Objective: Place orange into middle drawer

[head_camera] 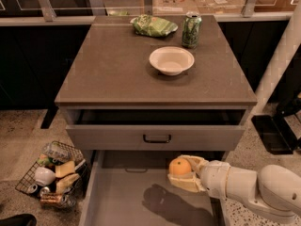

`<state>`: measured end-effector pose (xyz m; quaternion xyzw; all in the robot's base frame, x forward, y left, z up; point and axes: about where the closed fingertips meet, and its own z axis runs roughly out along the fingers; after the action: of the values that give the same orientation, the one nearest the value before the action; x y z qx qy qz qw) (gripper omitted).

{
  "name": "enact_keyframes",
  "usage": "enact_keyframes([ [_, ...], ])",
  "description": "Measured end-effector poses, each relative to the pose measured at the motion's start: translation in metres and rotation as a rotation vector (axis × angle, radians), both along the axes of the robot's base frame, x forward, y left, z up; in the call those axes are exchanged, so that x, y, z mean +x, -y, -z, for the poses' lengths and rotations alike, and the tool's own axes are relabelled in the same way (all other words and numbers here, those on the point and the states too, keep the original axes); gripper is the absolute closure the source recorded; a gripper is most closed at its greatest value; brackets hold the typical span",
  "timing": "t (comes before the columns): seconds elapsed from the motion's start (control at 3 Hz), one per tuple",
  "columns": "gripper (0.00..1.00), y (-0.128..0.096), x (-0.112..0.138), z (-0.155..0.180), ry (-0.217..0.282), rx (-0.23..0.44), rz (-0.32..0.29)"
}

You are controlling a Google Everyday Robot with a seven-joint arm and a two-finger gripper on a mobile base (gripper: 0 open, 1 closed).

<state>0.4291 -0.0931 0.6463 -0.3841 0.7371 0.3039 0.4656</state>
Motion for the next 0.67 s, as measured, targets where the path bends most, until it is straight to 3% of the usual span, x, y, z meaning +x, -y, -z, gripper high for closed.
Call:
enact_keyframes([
  [0.33, 1.00, -0.005, 0.031, 0.036, 0.009, -0.019, -0.010],
  [0.67, 1.00, -0.029, 0.061, 0.101, -0.034, -0.009, -0.074],
])
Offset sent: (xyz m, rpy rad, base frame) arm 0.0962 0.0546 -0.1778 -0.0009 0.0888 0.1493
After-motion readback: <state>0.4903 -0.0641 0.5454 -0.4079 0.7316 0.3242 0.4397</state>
